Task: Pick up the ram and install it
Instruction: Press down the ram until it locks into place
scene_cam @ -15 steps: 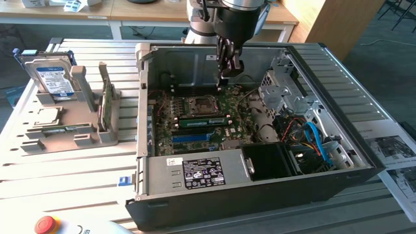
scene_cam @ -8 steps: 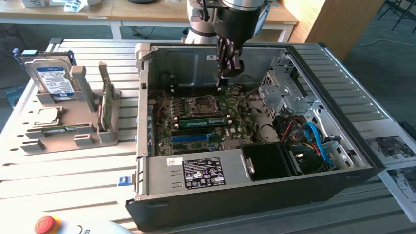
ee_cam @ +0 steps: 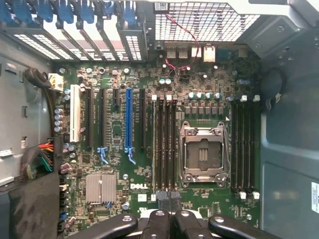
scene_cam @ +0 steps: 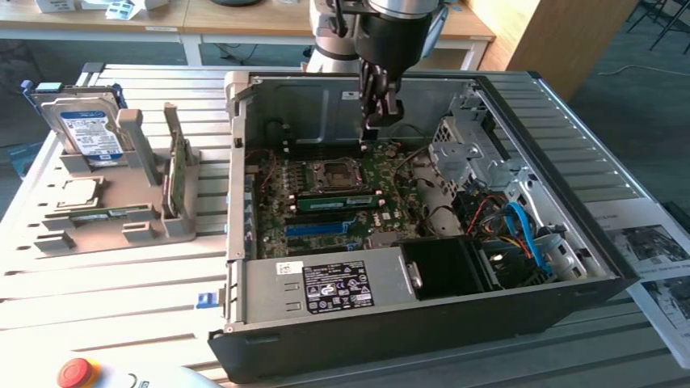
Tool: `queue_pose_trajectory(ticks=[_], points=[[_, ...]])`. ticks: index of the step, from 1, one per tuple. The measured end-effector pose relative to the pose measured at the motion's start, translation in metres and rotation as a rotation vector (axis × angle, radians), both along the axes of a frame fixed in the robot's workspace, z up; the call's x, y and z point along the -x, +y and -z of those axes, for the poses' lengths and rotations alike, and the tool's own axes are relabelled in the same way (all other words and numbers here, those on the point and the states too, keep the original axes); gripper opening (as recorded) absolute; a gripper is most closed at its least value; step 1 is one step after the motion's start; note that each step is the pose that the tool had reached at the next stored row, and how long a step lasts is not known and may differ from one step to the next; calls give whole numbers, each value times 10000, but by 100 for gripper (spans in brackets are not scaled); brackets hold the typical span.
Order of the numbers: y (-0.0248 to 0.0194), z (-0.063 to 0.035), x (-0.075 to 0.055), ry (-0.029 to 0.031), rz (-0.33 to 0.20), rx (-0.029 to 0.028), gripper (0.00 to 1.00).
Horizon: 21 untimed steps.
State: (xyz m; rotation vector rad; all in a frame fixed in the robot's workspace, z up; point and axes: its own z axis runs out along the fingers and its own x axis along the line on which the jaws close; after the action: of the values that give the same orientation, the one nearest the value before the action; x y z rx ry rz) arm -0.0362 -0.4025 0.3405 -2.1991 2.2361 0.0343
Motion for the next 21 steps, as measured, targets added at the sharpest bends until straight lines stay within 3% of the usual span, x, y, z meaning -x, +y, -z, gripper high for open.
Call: queue_pose_trajectory(ticks=[3, 4, 13, 21], points=[[-3, 0, 0, 1, 22, -127, 11], [-4, 0, 1, 0, 25, -143, 11], [-7, 0, -16, 6, 23, -133, 11], [-19, 1, -127, 34, 31, -93, 11]])
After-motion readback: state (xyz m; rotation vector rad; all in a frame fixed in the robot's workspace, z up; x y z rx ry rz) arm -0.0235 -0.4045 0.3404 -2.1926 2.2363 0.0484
